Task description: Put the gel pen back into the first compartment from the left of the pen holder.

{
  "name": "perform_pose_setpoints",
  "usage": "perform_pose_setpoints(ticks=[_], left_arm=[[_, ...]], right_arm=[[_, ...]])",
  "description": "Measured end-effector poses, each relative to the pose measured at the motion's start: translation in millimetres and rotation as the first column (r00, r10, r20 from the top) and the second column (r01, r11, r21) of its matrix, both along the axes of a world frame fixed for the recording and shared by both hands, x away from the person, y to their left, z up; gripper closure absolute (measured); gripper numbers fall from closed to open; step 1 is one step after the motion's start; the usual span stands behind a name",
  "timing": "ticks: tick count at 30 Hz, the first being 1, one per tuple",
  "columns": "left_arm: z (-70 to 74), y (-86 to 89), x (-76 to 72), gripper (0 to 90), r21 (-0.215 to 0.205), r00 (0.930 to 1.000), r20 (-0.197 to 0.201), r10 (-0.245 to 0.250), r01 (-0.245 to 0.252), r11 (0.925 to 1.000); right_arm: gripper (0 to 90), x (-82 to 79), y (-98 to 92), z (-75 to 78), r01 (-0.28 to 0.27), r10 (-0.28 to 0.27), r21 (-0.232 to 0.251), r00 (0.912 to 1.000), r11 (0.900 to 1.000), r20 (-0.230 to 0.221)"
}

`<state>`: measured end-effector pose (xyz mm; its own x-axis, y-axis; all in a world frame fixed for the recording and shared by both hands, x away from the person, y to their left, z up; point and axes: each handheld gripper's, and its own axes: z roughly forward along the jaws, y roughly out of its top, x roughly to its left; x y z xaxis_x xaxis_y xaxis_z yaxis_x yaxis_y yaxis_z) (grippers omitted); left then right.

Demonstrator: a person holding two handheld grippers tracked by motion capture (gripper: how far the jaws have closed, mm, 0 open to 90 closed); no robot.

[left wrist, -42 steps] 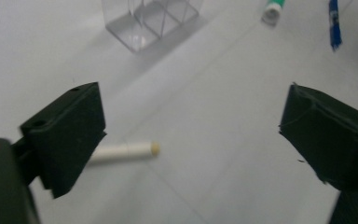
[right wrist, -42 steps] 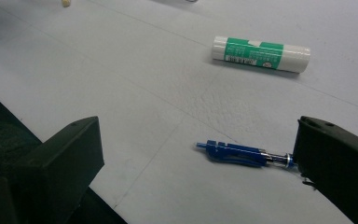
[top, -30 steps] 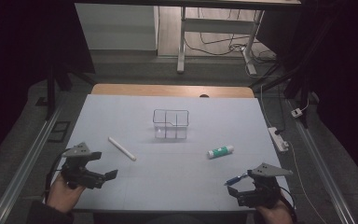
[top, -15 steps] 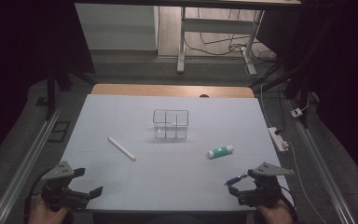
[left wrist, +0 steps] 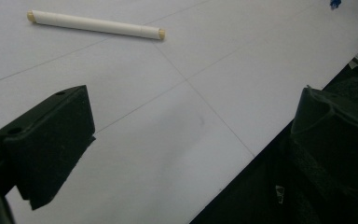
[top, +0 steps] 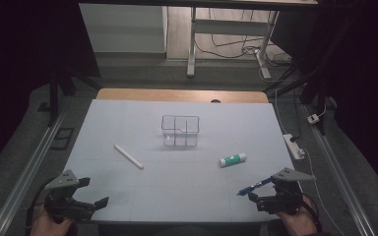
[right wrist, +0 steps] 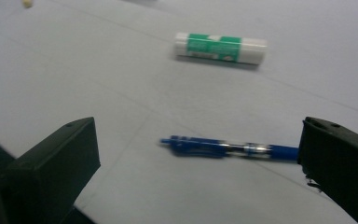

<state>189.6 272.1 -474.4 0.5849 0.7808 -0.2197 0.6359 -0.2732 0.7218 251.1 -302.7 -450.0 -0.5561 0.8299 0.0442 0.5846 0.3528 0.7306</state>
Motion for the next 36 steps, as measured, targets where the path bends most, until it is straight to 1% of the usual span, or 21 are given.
perform_pose_setpoints(ticks=[2, 4, 5, 6, 9, 11, 12, 13, 15, 18, 20, 21, 22, 25, 27, 28, 30, 32, 34, 36], left_arm=[[-0.1, 0.5, 0.3, 0.0, -0.004, 1.0000, -0.002, 0.000, 0.000, 1.0000], [-0.1, 0.7, 0.4, 0.0, -0.006, 1.0000, -0.003, 0.000, 0.000, 1.0000], [-0.1, 0.7, 0.3, 0.0, -0.006, 1.0000, -0.002, 0.000, 0.000, 1.0000], [0.0, 0.5, 0.3, 0.0, -0.005, 1.0000, -0.002, -0.001, 0.001, 1.0000], [-0.2, -0.1, 0.7, 0.0, -0.002, 1.0000, -0.003, -0.005, 0.005, 1.0000], [-0.3, -0.4, 0.9, 0.0, 0.000, 1.0000, -0.004, -0.008, 0.008, 1.0000], [-0.3, -0.4, 1.0, 0.0, -0.002, 0.9999, -0.004, -0.009, 0.009, 1.0000], [-0.3, -0.3, 1.0, 0.0, -0.003, 0.9999, -0.004, -0.010, 0.010, 0.9999], [-0.3, 0.0, 1.2, 0.0, -0.005, 0.9999, -0.005, -0.009, 0.009, 0.9999], [-0.5, 0.4, 1.4, 0.0, -0.010, 0.9999, -0.008, -0.008, 0.008, 0.9999], [-0.5, 0.4, 1.6, 0.0, -0.011, 0.9999, -0.010, -0.009, 0.009, 0.9999], [-0.5, 0.5, 1.5, 0.2, -0.011, 0.9999, -0.010, -0.008, 0.008, 0.9999], [-0.5, 0.5, 1.6, 0.2, -0.011, 0.9999, -0.010, -0.008, 0.008, 0.9999], [-0.6, 0.7, 1.8, 0.6, -0.012, 0.9999, -0.012, -0.008, 0.008, 0.9999], [-0.7, 0.5, 1.9, 1.1, -0.011, 0.9999, -0.014, -0.008, 0.008, 0.9999], [-0.6, 0.4, 1.9, 1.4, -0.011, 0.9999, -0.014, -0.009, 0.008, 0.9999], [-0.7, 0.4, 2.0, 1.4, -0.010, 0.9999, -0.014, -0.009, 0.009, 0.9999], [-0.7, 0.5, 2.1, 1.6, -0.012, 0.9998, -0.015, -0.009, 0.009, 0.9999], [-0.7, 0.5, 2.2, 1.7, -0.012, 0.9998, -0.015, -0.009, 0.009, 0.9999], [-0.7, 0.5, 2.3, 1.9, -0.011, 0.9998, -0.016, -0.010, 0.010, 0.9999]], right_arm=[[0.0, 3.7, -4.6, 1.1, 0.027, -0.027, -0.025, 0.9996, 0.999, 0.010], [0.0, 8.3, -9.2, 1.0, 0.051, -0.051, -0.034, 0.9986, 0.998, 0.015], [0.0, 12.8, -11.6, -0.6, 0.063, -0.063, -0.043, 0.9980, 0.997, 0.003], [0.0, 12.8, -11.6, -0.6, 0.063, -0.063, -0.043, 0.9980, 0.997, 0.003], [0.0, 21.3, -12.8, -5.5, 0.063, -0.064, -0.071, 0.9978, 0.995, -0.016], [0.0, 28.6, -13.9, -10.3, 0.065, -0.068, -0.073, 0.9968, 0.995, -0.043], [0.0, 34.8, -14.0, -15.1, 0.053, -0.059, -0.087, 0.9962, 0.995, -0.065], [0.0, 34.8, -14.0, -15.1, 0.053, -0.059, -0.087, 0.9962, 0.995, -0.065], [0.0, 38.9, -13.3, -18.6, 0.037, -0.045, -0.095, 0.9956, 0.995, -0.083], [1.3, 43.1, -10.3, -21.3, 0.000, -0.009, -0.095, 0.9949, 0.995, -0.101], [7.1, 45.6, -8.1, -22.9, -0.021, 0.009, -0.106, 0.9938, 0.994, -0.111], [15.2, 48.7, -7.3, -24.3, -0.024, 0.010, -0.107, 0.9921, 0.994, -0.125], [15.2, 48.7, -7.3, -24.3, -0.024, 0.010, -0.107, 0.9921, 0.994, -0.125], [28.1, 52.2, -8.1, -24.7, -0.030, 0.016, -0.094, 0.9888, 0.995, -0.148], [36.6, 53.3, -8.7, -24.5, -0.050, 0.033, -0.106, 0.9870, 0.993, -0.157], [40.0, 53.6, -9.0, -24.6, -0.050, 0.032, -0.115, 0.9872, 0.992, -0.156], [49.8, 55.4, -11.4, -25.3, -0.056, 0.034, -0.126, 0.9854, 0.990, -0.167], [57.1, 58.3, -15.3, -26.8, -0.044, 0.018, -0.147, 0.9847, 0.988, -0.173], [69.2, 61.5, -21.2, -27.8, -0.037, 0.007, -0.161, 0.9824, 0.986, -0.187], [80.9, 64.1, -27.8, -28.1, -0.009, -0.028, -0.187, 0.9811, 0.982, -0.192]])
